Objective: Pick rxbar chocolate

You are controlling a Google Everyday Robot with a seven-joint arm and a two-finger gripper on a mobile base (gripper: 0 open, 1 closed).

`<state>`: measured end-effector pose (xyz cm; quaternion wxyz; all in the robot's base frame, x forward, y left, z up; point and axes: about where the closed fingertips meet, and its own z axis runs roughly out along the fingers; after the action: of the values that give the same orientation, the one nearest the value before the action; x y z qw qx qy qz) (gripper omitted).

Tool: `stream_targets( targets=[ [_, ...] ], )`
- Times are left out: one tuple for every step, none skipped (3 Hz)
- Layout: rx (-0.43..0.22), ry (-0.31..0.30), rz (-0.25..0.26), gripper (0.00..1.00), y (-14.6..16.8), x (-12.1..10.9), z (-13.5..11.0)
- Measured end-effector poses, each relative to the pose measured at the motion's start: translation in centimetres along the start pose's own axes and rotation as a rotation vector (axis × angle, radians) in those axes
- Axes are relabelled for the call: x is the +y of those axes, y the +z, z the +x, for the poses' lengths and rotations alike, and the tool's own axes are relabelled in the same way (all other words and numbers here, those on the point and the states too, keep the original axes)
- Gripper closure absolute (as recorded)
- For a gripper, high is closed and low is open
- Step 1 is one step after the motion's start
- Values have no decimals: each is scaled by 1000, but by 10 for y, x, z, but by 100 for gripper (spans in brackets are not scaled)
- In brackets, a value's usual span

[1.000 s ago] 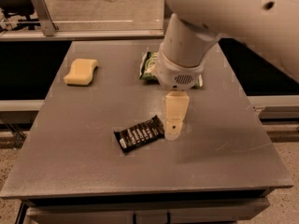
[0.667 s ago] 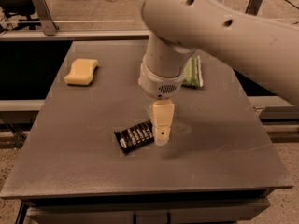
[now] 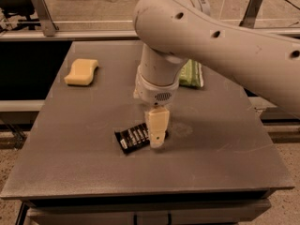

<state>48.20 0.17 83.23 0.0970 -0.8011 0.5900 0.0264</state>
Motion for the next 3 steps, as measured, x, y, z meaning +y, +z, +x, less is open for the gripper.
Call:
stream_targets(
  targets=[
    [1,-1,2,41,-1,1,0],
    [3,-2,3,64,-1,1,0],
    [-5,-37,-11,88,0,2,-3]
  ],
)
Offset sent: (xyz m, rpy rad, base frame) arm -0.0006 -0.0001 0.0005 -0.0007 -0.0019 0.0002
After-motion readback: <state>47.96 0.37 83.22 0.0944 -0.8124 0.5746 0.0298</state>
